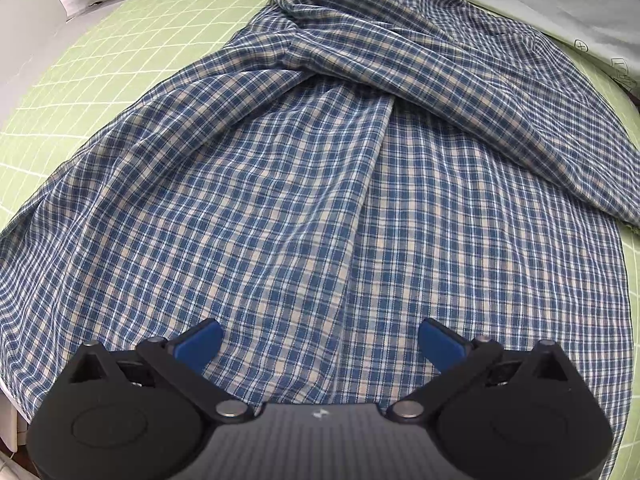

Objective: Fold clothes

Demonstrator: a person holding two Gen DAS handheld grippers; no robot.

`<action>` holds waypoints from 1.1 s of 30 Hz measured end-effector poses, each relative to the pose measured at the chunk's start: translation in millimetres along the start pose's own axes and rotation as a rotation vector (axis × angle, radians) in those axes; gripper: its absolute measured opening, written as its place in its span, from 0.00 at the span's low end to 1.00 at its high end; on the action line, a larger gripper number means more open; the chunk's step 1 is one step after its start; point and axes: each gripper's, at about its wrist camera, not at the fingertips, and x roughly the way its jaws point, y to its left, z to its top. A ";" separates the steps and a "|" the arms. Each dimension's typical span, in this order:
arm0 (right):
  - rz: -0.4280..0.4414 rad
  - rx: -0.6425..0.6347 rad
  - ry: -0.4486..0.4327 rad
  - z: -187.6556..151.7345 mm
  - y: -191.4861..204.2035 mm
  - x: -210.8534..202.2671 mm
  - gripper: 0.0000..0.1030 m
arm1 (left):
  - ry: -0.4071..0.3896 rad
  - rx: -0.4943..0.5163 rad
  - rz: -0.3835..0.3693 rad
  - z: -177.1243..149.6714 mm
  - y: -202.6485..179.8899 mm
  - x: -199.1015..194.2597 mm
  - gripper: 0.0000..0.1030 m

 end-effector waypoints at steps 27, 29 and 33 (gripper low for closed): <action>0.224 0.120 0.219 -179.5 264.2 -9.0 0.60 | -0.224 -0.120 -0.018 17.4 301.7 -53.5 1.00; 0.265 0.135 0.238 -198.2 292.0 -5.0 0.54 | -0.231 -0.092 -0.021 25.1 325.5 -51.0 1.00; 0.343 0.158 0.278 -234.9 347.1 2.4 0.25 | -0.237 -0.043 -0.002 36.3 364.8 -49.8 1.00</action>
